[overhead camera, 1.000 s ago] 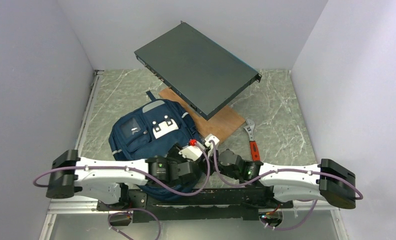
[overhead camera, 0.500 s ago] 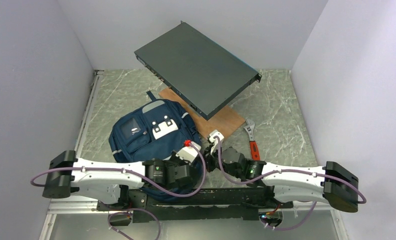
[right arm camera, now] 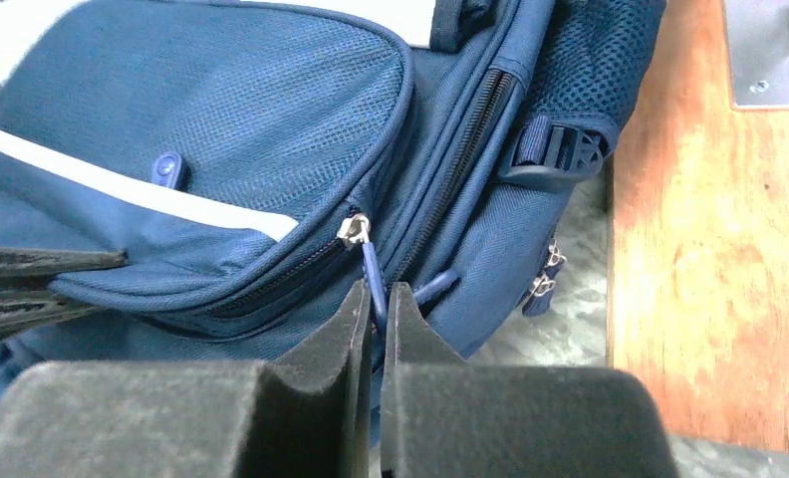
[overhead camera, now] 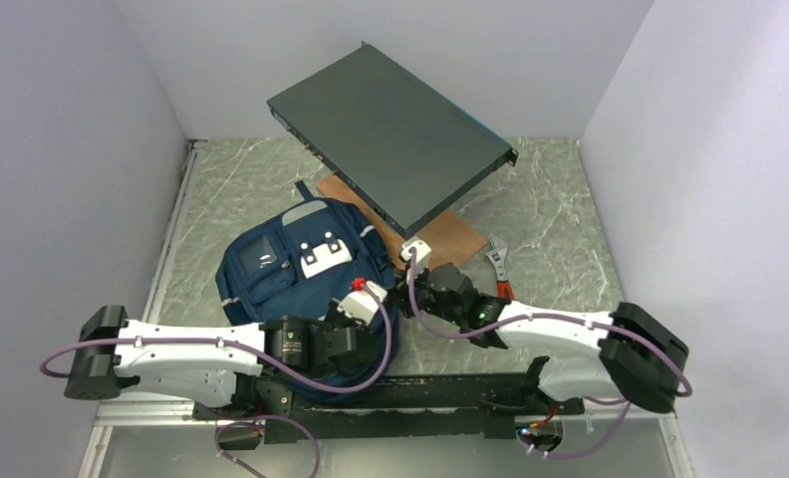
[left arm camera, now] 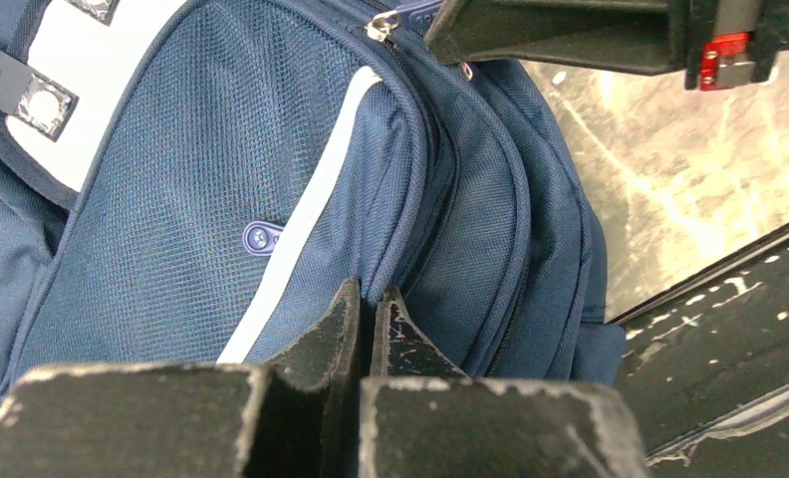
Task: Pack the student bag
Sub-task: Zip the student bag at the center of the board, then reset both arms
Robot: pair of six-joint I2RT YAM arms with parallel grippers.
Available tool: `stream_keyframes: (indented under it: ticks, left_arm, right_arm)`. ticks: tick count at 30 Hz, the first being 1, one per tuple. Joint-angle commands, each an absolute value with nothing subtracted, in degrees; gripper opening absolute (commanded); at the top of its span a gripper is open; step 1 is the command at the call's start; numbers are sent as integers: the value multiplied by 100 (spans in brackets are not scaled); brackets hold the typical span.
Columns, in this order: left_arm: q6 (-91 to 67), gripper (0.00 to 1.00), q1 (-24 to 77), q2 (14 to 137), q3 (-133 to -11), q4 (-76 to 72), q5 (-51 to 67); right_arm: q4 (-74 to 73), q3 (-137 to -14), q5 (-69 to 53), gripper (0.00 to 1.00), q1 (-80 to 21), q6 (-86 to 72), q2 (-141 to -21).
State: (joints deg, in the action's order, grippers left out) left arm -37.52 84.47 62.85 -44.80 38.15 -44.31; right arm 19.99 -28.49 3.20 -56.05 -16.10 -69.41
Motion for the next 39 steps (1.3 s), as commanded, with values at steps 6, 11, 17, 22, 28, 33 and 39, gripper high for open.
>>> stream_keyframes:
  ticks: [6,11,17,22,28,33,39]
  left_arm:
    - [-3648,0,8701,5937,-4280,4381,-3878]
    - [-3712,0,8760,5896,-4224,4283,-3902]
    - [-4076,51,8754,6049,-4544,4409,-4113]
    - [-3826,81,8710,5955,-4907,3841,-3824]
    - [-3573,87,8574,5370,-5642,3488,-3783]
    - [-3256,88,8525,4507,-6261,3334,-4077]
    - [-2105,90,8525,3524,-6641,2572,-4387]
  right_arm:
    - [3730,-3357,2633,0,-5229,-637,-8211]
    - [3988,-2806,2590,15,-5240,-1008,-7636]
    - [2271,-2473,2187,54,-5341,-1983,-6343]
    - [204,-2349,1989,70,-5388,-2566,-4577]
    - [-2264,-3181,2105,83,-5390,-2635,-2379]
    - [-3581,-4915,2526,92,-5388,-2439,-2256]
    - [-4190,-6844,2949,98,-5388,-1989,-2724]
